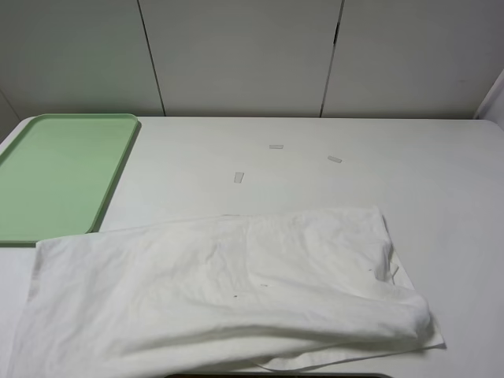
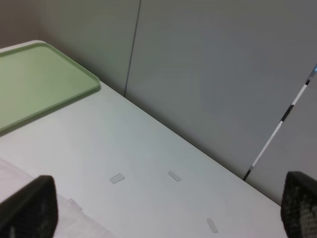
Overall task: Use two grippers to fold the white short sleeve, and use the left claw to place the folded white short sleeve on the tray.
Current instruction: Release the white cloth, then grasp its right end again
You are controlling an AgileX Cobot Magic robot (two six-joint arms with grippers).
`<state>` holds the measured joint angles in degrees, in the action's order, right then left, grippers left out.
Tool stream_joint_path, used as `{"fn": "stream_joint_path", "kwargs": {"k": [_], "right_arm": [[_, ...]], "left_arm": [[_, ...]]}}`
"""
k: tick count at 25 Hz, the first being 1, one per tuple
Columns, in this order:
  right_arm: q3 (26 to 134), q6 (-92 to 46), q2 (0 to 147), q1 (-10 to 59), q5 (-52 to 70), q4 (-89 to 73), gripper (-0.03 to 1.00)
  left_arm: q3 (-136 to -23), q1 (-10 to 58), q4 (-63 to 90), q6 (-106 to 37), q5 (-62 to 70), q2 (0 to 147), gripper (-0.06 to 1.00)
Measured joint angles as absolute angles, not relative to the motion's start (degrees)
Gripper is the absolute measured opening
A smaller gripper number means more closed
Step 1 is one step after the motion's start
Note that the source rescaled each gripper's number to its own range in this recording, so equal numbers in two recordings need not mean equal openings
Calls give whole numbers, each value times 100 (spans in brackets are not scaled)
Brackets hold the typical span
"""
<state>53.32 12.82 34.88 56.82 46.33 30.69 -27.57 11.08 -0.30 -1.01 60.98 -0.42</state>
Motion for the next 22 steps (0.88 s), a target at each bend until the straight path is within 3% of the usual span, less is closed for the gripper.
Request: {"fn": "stream_joint_path", "kwargs": {"k": [6,22], "right_arm": [[5332,1558,3488,5682,4874,2940,99],[5332,2033,3488,5682,6009,1932,99]], "left_arm": [[-2757,643,-30,-101,6098,-42,88],[-2757,618,-30,-101,6098,-42,88]]}}
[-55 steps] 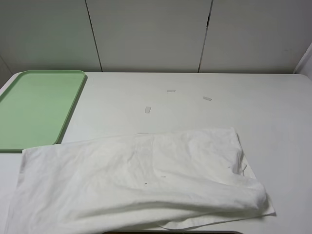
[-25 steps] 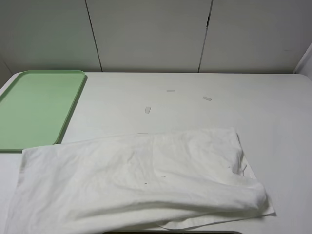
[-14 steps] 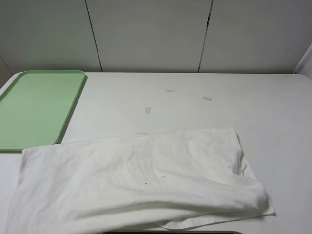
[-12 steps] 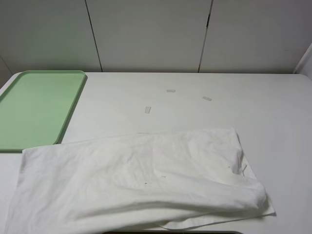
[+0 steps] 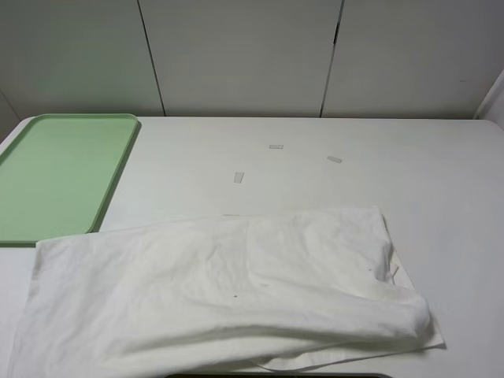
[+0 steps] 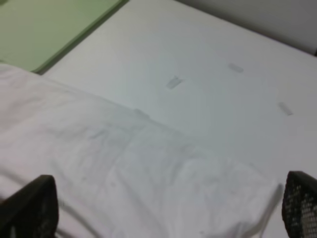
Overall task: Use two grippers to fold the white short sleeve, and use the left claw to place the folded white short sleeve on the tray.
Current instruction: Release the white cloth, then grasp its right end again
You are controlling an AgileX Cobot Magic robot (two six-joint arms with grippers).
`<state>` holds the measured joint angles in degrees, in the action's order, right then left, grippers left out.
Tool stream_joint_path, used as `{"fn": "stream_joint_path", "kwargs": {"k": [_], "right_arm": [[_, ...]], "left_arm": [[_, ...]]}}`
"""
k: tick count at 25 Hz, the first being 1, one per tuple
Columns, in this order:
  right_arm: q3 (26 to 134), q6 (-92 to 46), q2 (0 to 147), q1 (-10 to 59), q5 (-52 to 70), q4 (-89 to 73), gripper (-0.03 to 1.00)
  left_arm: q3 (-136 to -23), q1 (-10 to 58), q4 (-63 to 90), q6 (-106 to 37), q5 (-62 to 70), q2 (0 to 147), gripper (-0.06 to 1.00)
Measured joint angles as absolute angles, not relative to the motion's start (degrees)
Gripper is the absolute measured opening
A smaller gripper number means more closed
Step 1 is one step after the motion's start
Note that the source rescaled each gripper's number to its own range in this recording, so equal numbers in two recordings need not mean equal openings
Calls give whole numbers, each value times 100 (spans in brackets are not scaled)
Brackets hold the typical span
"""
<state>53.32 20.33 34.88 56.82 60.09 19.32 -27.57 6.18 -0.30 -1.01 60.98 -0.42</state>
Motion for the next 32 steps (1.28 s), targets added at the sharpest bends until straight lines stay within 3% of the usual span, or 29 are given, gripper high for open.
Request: {"fn": "stream_joint_path", "kwargs": {"k": [13,32], "right_arm": [[5332,1969,3488,5682,6878,1429,99],[5332,2607,3691,5682,6418,1919,100]], "left_arm": [[-2757,618,-30,-101,6060,-42,88],[-2757,618,-30,-101,6060,-42,88]]}}
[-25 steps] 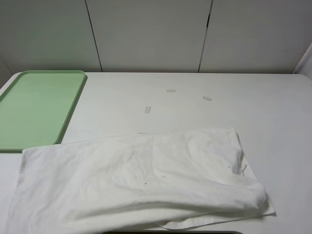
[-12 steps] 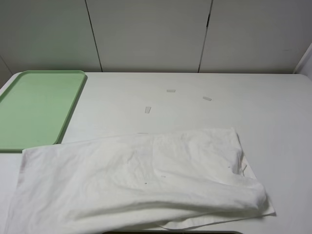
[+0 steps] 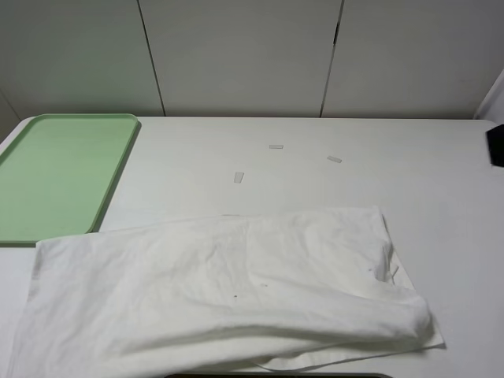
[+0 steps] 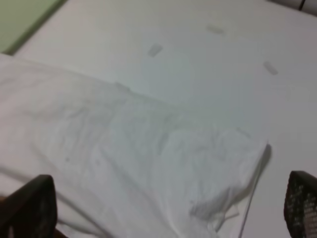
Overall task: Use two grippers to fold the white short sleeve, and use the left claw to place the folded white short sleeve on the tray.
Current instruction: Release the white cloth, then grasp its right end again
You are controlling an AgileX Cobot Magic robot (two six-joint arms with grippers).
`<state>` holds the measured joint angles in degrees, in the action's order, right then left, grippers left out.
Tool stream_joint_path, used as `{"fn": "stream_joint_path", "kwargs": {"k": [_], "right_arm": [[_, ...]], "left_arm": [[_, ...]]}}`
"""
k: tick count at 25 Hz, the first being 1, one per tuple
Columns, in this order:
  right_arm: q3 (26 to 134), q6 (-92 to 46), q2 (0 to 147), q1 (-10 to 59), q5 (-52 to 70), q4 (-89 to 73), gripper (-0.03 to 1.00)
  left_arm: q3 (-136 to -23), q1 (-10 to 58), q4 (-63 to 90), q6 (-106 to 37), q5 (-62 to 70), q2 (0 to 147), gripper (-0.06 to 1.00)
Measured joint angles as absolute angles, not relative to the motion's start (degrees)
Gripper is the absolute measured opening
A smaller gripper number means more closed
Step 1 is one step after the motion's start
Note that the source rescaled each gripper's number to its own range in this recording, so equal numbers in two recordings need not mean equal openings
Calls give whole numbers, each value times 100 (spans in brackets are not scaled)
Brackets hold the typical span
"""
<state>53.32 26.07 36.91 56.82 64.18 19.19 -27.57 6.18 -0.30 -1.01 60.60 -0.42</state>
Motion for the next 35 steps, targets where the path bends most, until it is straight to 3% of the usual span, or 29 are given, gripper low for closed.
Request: {"fn": "stream_joint_path", "kwargs": {"k": [5,10,12,13,17,19,22,35], "right_arm": [[5328,2658,4452,5657,6085,1899,100],[5328,2559,4794,5058,5729,1560,100],[5328,2131,4898,4429,5707,973,100],[5328,1508,4947,3786,5715,452,100],[5328,798,4994,3090,5810,-126,100],[5328,-204,5249,1812,5981,-1038,100],[5328,-1443,5687,798,6290,-1523,100],[5328,-1798,6819,445,5984,-1700,100]], "left_arm": [[-2757,618,-30,-101,6060,-42,88],[-2757,618,-30,-101,6060,-42,88],[-2757,618,-30,-101,6060,-42,88],[-2757,618,-30,-101,6060,-42,88],[-2757,618,-30,-101,6060,-42,88],[-2757,618,-30,-101,6060,-42,88],[-2757,618,-30,-101,6060,-42,88],[-2757,618,-30,-101,6060,-42,88]]}}
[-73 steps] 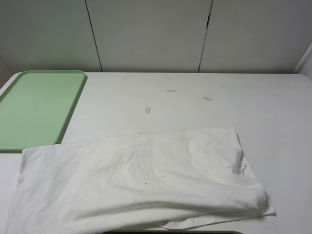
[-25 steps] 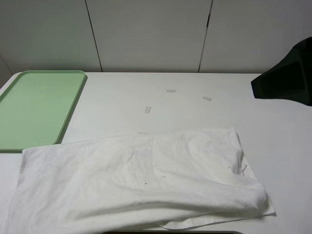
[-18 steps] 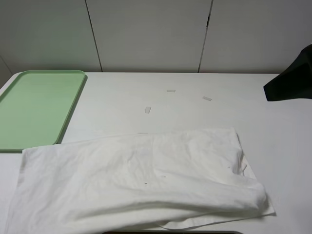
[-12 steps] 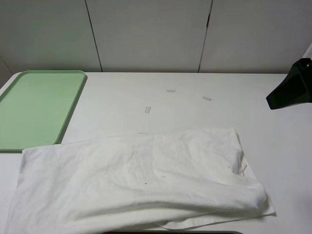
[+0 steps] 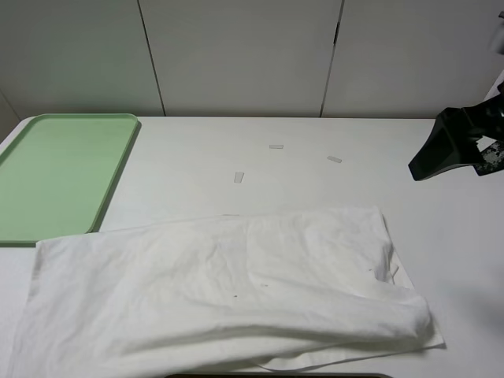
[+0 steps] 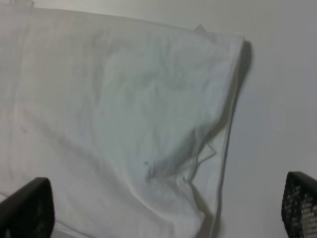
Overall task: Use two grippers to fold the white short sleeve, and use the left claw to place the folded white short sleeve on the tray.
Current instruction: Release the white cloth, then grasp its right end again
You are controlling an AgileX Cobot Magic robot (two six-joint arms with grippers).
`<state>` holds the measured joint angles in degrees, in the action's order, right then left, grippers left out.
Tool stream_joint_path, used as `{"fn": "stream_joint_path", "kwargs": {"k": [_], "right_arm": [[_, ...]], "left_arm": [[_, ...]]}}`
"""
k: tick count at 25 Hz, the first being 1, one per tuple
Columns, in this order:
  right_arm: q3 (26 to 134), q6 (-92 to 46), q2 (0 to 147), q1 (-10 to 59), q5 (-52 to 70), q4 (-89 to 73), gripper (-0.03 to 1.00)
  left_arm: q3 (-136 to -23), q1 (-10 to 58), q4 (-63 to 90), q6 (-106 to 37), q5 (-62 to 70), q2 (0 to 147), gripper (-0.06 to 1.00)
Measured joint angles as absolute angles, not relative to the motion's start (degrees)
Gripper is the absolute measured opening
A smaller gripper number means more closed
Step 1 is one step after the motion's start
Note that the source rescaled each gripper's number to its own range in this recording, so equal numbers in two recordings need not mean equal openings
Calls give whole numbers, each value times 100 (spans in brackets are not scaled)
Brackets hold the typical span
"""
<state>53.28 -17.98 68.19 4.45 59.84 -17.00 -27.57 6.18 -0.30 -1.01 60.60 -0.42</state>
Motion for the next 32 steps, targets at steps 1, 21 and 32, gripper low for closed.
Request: {"fn": "stream_joint_path", "kwargs": {"k": [1,21,32], "right_arm": [[5328,-1803,6925,370,5968,-1771,100],[5152,-1828,9044,-511,5231,-1415,100],[4978,-1882,10146,-511,4513,-1306,100]], "left_arm": [[-2757,618,-30,-101,6060,-42,88],[-2757,618,-30,-101,6060,-42,88],[-2757,618,-30,-101,6060,-42,88]]}}
